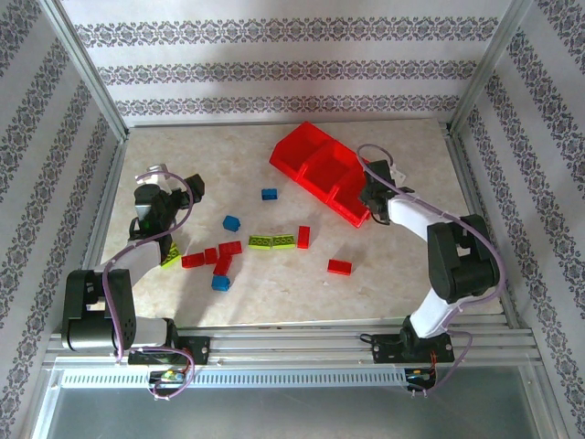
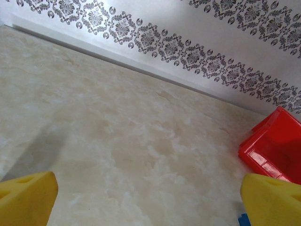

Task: Sort the legos into containers by color
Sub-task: Move the container to the top-center of the table.

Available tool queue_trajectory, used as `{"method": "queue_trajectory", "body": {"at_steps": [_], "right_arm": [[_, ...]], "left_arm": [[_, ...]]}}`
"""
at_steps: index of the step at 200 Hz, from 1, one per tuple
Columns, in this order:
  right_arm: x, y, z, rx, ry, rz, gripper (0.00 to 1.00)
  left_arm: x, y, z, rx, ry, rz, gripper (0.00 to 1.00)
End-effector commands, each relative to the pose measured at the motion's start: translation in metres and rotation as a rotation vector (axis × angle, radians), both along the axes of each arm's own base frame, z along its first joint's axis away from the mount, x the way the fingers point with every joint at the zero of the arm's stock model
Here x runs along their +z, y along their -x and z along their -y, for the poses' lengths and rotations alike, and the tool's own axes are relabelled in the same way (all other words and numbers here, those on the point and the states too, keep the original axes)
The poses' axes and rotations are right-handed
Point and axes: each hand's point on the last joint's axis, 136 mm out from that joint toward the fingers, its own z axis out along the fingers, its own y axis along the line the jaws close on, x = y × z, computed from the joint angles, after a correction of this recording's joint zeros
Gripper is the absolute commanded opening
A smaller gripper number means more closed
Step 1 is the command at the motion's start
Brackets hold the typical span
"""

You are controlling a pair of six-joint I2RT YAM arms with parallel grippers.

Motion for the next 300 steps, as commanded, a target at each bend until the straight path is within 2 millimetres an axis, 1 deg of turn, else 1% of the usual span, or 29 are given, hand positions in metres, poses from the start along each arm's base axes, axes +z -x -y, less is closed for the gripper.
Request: {"method": "queue_trajectory", "body": {"at_steps": [1,32,64,98,110,136,174,204,221,251,271,300], "right_arm": [[0.001,-0.011,0.000,0.055,0.004,-0.023,0.38],[-0.004,-0.023,-0.004,0.130,0.017,-0.063,0.32],[-0.010,-0.034,-0.010,0.193,0.032,-0.093,0.29],[-0.004,-0.058,-0.019,0.299,0.065,-0.090,0.26],[-0.001,-0.068,-0.026,0.360,0.068,-0.084,0.25],[0.003,-0.083,-0.039,0.473,0.097,-0.081,0.24],[0.002,-0.094,-0.052,0.525,0.126,-0.099,0.24],[0.004,-0.103,-0.072,0.604,0.154,-0.082,0.24],[0.004,-0.104,-0.088,0.685,0.156,-0.079,0.24],[0.003,-0.098,-0.101,0.751,0.160,-0.093,0.24],[0.002,-0.091,-0.103,0.768,0.151,-0.101,0.24],[0.001,-0.084,-0.095,0.735,0.159,-0.115,0.24]], "left_arm": [[0.008,-0.003,0.008,-0.024,0.020,0.008,1.00],[0.011,-0.002,0.007,-0.020,0.019,0.019,1.00],[0.011,-0.001,0.007,-0.016,0.021,0.023,1.00],[0.012,0.000,0.007,-0.017,0.024,0.023,1.00],[0.013,0.001,0.006,-0.014,0.021,0.025,1.00],[0.012,0.004,0.004,-0.004,0.012,0.019,0.99],[0.016,0.008,0.003,0.004,-0.001,0.018,1.00],[0.017,0.010,0.003,0.007,-0.001,0.021,1.00],[0.018,0.011,0.003,0.007,-0.002,0.020,1.00],[0.018,0.016,0.001,0.017,-0.010,0.018,1.00],[0.016,0.019,-0.001,0.029,-0.018,0.012,1.00],[0.014,0.021,-0.004,0.040,-0.033,0.000,1.00]]}}
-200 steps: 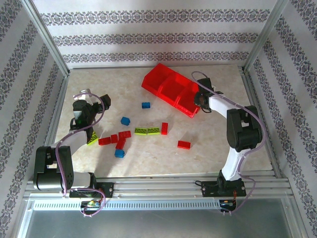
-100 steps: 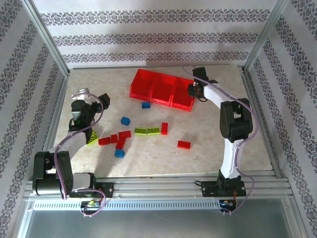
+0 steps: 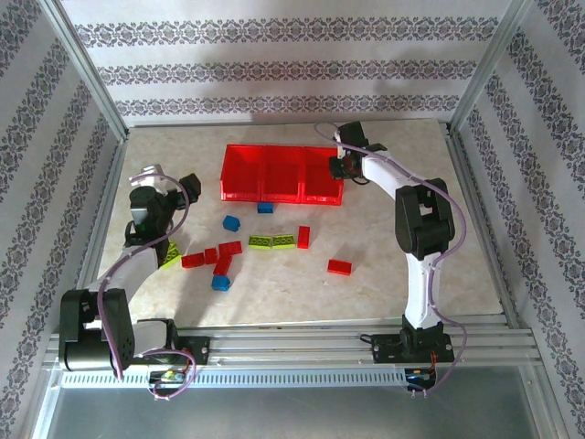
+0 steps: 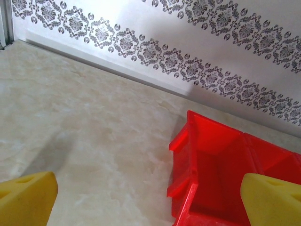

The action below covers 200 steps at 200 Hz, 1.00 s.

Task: Sort the legos into containers by color
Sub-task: Move the container to the top-center of the table.

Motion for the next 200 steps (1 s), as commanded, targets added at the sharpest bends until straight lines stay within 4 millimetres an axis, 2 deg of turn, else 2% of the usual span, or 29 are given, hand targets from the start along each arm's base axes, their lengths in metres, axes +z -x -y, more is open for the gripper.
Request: {"method": "queue_trajectory", "body": {"at_steps": [1,48,83,124,183,200], "right_arm": [[-0.001,0.015,0.001,0.017,0.013,-0.034,0.24],[0.001,0.008,0.007,-0.178,-0.038,-0.044,0.21],[0.003,-0.005,-0.007,-0.207,-0.081,-0.024,0.22],[-0.003,-0.007,-0.021,-0.267,-0.085,-0.038,0.22],[-0.010,-0.001,-0.009,-0.429,-0.115,-0.058,0.22],[-0.010,-0.001,-0.009,-0.446,-0.130,-0.054,0.25]], "left_arm": [[-0.007,0.006,0.001,0.005,-0.026,-0.031,1.00],[-0.015,0.001,-0.007,0.045,-0.040,-0.076,1.00],[-0.024,-0.004,-0.010,0.060,-0.037,-0.123,1.00],[-0.039,-0.002,-0.019,0.113,-0.040,-0.188,1.00],[-0.047,-0.002,-0.027,0.155,-0.055,-0.253,1.00],[-0.050,-0.002,-0.027,0.157,-0.054,-0.263,1.00]]}}
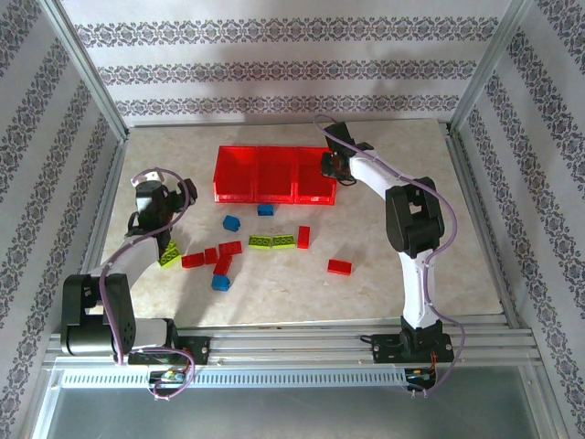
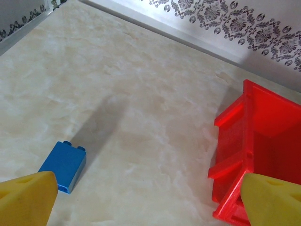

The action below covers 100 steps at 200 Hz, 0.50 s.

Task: Sort the legos into containers by color
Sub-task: Move the container to the top-center of the table.

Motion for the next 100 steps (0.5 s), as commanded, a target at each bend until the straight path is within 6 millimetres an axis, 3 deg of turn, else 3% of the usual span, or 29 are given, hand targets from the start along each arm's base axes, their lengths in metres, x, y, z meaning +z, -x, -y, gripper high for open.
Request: {"method": "queue_trajectory", "body": {"at_steps": [1,29,100], "right_arm": [[-0.006,0.004,0.009,-0.099,0.001,-0.015,0.25],[0.000,0.001,0.006,-0.084,-0.009,-0.003,0.32],[0.043,-0.006,0.002,0.026,0.019,0.093,0.79]], "left_arm": [[-0.003,-0.001,0.000,0.013,-0.009,-0.037,1.00],[-0.005,-0.002,-0.001,0.018,-0.010,-0.046,1.00],[-0.002,0.003,-0.015,0.063,-0.082,-0.106,1.00]]}}
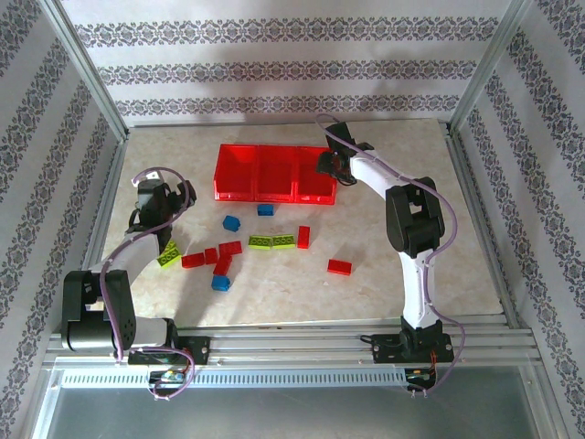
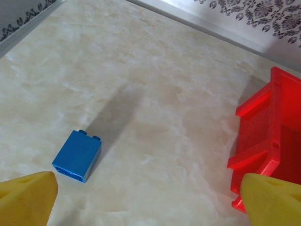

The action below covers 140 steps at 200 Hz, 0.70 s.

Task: Sort the legos into containers by color
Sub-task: Move the container to the top-center of the table, then pick up the lego from the middle-left of the table.

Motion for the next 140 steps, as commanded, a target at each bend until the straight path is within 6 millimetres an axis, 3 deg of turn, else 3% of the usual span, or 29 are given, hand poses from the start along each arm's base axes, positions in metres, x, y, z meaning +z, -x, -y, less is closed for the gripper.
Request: {"method": "queue_trajectory", "body": {"at_steps": [1,45,76,140], "right_arm": [[0.043,-0.006,0.001,0.040,0.018,0.093,0.80],[0.086,0.006,0.013,0.047,0.058,0.175,0.98],[0.105,0.026,0.027,0.019,0.073,0.213,0.98],[0.095,0.087,0.054,-0.073,0.096,0.196,0.98]], "left_arm": [[0.009,0.000,-0.007,0.021,-0.063,-0.036,1.00],[-0.008,0.002,-0.028,0.045,-0.129,-0.244,1.00],[-0.038,-0.002,-0.039,0.028,-0.070,-0.427,0.99],[-0.084,-0.011,-0.054,-0.036,0.018,-0.621,1.00]]}}
